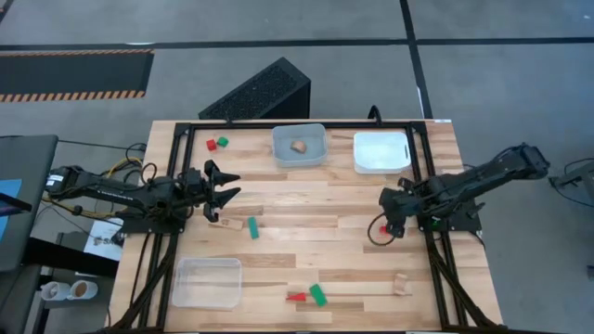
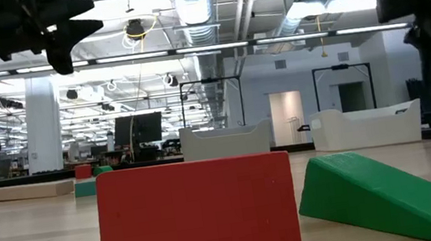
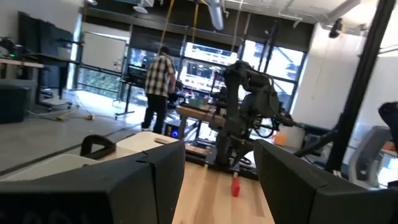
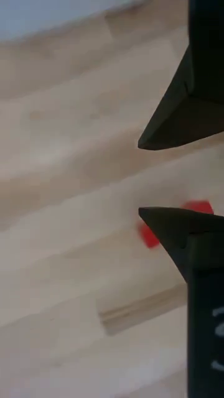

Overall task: Sort & place blocks by color
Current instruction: Put the middle red block into the white bin

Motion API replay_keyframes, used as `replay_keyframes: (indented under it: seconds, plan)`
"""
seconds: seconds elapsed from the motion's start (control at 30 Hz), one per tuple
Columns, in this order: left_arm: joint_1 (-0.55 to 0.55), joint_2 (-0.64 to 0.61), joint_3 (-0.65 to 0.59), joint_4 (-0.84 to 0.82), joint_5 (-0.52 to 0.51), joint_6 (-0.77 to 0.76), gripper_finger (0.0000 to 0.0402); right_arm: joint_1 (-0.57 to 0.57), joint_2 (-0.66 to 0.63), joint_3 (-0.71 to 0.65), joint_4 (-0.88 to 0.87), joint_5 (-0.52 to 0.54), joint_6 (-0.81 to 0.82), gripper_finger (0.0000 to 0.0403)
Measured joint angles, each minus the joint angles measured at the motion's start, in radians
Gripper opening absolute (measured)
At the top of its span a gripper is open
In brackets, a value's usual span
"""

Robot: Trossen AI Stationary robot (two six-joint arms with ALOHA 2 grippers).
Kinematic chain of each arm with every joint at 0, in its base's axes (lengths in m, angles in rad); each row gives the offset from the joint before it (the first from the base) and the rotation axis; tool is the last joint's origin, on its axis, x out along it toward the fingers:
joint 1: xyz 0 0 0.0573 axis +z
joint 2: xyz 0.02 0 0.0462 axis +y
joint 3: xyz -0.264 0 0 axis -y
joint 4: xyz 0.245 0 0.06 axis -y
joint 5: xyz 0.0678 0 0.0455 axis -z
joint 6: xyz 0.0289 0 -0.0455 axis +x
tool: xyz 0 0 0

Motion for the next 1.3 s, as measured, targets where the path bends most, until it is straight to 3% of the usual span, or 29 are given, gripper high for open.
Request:
replay_keyframes:
  seconds: [0.33, 0.63, 0.77, 0.9, 1.1, 1.3]
  plan:
    - [0.0, 0.0, 0.0, -0.006, 0.026, -0.002, 0.0178, 0.102, 0.197, -0.039, 0.02, -0.065, -0.001, 0.0204]
    - [0.0, 0.0, 0.0, -0.006, 0.027, -0.001, 0.0178, 0.143, 0.241, -0.041, 0.078, -0.066, -0.001, 0.0205]
    - [0.0, 0.0, 0.0, -0.007, 0.027, -0.002, 0.0178, 0.142, 0.245, -0.092, 0.185, -0.087, -0.001, 0.02]
    - [0.0, 0.0, 0.0, -0.008, 0.03, -0.008, 0.0178, 0.131, 0.245, -0.16, 0.27, -0.151, -0.003, 0.0165]
    - [0.0, 0.0, 0.0, -0.009, 0.029, -0.009, 0.0178, 0.108, 0.22, -0.165, 0.258, -0.152, -0.008, 0.0049]
    - [0.0, 0.0, 0.0, -0.008, 0.023, -0.009, 0.0178, 0.035, 0.147, -0.118, 0.274, -0.077, -0.038, 0.0046]
